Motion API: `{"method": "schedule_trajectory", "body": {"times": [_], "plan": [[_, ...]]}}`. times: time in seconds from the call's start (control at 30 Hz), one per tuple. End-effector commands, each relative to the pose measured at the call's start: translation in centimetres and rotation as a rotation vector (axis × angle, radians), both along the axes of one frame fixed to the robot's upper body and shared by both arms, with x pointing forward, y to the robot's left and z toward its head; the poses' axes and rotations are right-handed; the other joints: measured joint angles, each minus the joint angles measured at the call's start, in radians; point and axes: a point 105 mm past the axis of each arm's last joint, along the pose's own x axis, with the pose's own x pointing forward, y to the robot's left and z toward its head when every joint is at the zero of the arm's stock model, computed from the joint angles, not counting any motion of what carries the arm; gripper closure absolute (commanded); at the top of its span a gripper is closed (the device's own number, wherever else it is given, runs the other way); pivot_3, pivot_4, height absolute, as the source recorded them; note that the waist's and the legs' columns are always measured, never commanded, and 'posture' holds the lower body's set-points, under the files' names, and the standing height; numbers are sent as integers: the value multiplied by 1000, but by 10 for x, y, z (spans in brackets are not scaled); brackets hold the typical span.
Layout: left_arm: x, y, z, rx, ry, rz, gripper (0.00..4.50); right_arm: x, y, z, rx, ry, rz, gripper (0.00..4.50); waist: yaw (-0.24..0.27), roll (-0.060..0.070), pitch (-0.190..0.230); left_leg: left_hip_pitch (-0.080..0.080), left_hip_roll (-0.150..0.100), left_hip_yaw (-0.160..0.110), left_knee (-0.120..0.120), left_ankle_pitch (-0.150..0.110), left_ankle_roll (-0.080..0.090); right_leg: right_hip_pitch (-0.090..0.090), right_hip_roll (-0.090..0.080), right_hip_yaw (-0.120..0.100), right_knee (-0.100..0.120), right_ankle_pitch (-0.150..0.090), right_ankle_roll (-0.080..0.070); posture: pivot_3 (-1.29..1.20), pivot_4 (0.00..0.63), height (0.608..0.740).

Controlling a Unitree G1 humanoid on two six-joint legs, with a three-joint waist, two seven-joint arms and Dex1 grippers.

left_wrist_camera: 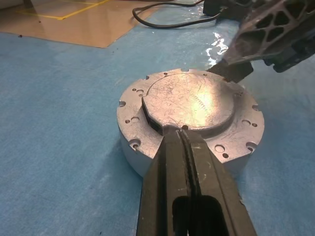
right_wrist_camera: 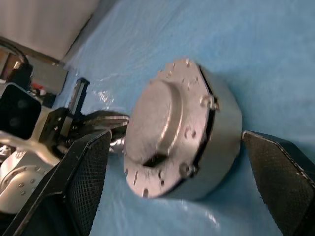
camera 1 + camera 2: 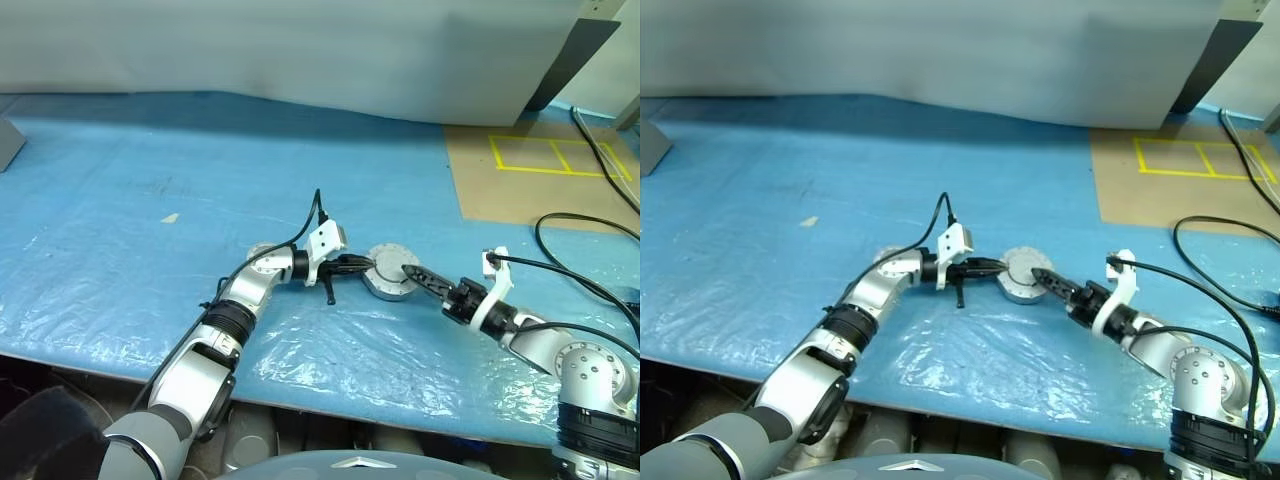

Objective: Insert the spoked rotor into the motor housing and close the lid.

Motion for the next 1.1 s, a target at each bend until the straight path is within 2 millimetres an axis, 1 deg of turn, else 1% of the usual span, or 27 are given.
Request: {"method": "schedule_trajectory", "body": {"times": [0.03, 0.13, 0.4, 0.53, 0.67, 0.77, 0.9, 1.0, 1.03, 1.1], "plan": [[2, -3, 7, -4, -25, -2, 4500, -6, 0, 2, 39, 6, 22, 14, 0, 0, 0, 0, 0, 0, 0, 0, 0, 0, 0, 0, 0, 0, 0, 0, 150, 740], [3, -3, 7, -5, -31, 7, 4500, -9, 8, -3, 50, 29, 41, 14, 0, 0, 0, 0, 0, 0, 1, 0, 0, 0, 0, 0, 0, -2, -3, 0, 150, 740], [6, 0, 7, 2, -40, 28, 4500, -1, 23, -10, 74, 43, 31, 14, -2, 0, 0, 2, 0, 0, 1, 0, 0, 2, 0, 0, 0, -2, -4, 0, 150, 740], [6, 0, 6, 3, -39, 33, 4500, 1, 27, -9, 84, 41, 27, 14, -3, 0, 0, 2, 0, 0, 1, 0, 0, 3, 0, 0, 0, -2, -4, 0, 150, 740], [6, 0, 5, 7, -36, 37, 4500, 4, 36, -2, 111, 13, 49, 14, -5, 0, 0, 3, 0, 0, 1, 0, 0, 3, 0, 0, 0, -2, -4, 0, 150, 740], [6, -1, 4, 9, -37, 40, 4500, 10, 39, 6, 139, -22, 44, 618, -7, 0, 0, 3, 0, 0, 1, 0, 0, 3, 0, 0, 0, -2, -4, 0, 150, 740], [7, -2, 5, 6, -37, 42, 4500, 12, 38, 10, 146, -36, 28, 1913, -6, 0, 0, 1, 0, 0, 1, 0, 0, 1, 0, 0, 0, -2, -4, 0, 150, 740], [7, -1, 5, 5, -34, 43, 4500, 10, 37, 8, 143, -32, 26, 2709, -4, 0, 0, 1, 0, 0, 1, 0, 0, 1, 0, 0, 0, -2, -3, 0, 150, 740], [7, -1, 5, 5, -34, 44, 4500, 9, 37, 7, 142, -29, 26, 2855, -3, 0, 0, 1, 0, 0, 1, 0, 0, 1, 0, 0, 0, -2, -3, 0, 150, 740], [7, -1, 5, 5, -32, 44, 4500, 8, 38, 5, 137, -25, 31, 2859, -2, 0, 0, 1, 0, 0, 1, 0, 0, 1, 0, 0, 0, -2, -4, 0, 150, 740]]}}
